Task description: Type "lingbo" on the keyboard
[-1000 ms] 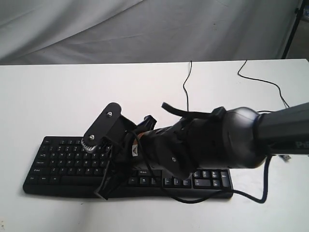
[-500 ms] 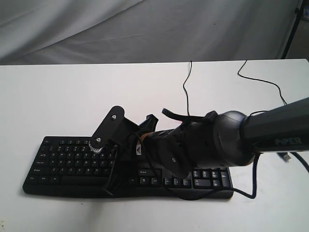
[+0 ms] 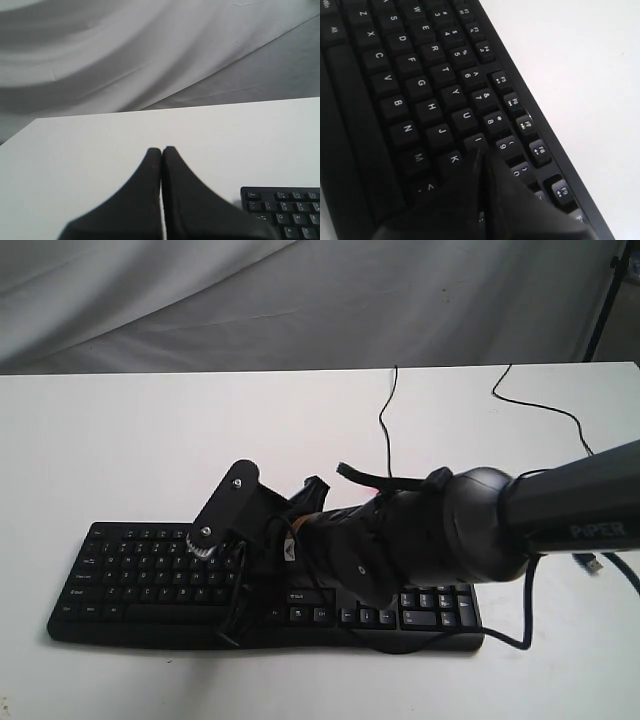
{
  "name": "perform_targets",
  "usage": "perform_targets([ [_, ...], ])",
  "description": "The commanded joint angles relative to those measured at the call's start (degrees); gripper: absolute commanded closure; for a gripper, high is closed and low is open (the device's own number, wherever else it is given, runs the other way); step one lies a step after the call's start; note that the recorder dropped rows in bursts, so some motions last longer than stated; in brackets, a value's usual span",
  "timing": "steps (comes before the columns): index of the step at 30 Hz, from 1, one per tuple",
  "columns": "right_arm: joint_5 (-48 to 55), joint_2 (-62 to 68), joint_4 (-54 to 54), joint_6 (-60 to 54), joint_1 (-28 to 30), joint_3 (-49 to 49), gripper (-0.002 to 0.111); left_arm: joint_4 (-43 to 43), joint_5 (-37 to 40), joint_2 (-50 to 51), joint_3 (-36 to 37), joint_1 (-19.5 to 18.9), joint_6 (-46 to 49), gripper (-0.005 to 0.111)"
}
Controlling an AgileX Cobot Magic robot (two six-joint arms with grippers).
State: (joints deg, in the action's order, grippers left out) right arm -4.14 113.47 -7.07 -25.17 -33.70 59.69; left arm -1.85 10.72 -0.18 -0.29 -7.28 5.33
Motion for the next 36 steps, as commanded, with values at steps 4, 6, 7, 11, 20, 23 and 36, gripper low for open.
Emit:
perform_targets([
  [4,1.2,0.7,1.0,-0.3,0.2,0.1,0.108,0.0,-0.2,0.2,0.3,0.2,-0.2,0.106],
  [6,1.0,1.0,1.7,-0.3,0.1,0.1,0.108,0.0,-0.2,0.2,0.3,0.2,-0.2,0.106],
  [7,0.6,1.1,1.8,-0.3,-0.1,0.1,0.108,0.0,-0.2,0.2,0.3,0.2,-0.2,0.106],
  [11,0.0,1.1,1.8,-0.3,-0.1,0.1,0.108,0.0,-0.2,0.2,0.3,0.2,-0.2,0.106],
  [20,-1.1,2.7,2.0,-0.3,-0.1,0.1,0.108,0.0,-0.2,0.2,0.3,0.2,-0.2,0.106],
  [23,-1.3,2.9,2.0,-0.3,-0.1,0.1,0.108,0.0,-0.2,0.2,0.3,0.2,-0.2,0.106],
  [36,0.0,4.0,2.0,-0.3,-0.1,0.1,0.108,0.0,-0.2,0.2,0.3,0.2,-0.2,0.106],
])
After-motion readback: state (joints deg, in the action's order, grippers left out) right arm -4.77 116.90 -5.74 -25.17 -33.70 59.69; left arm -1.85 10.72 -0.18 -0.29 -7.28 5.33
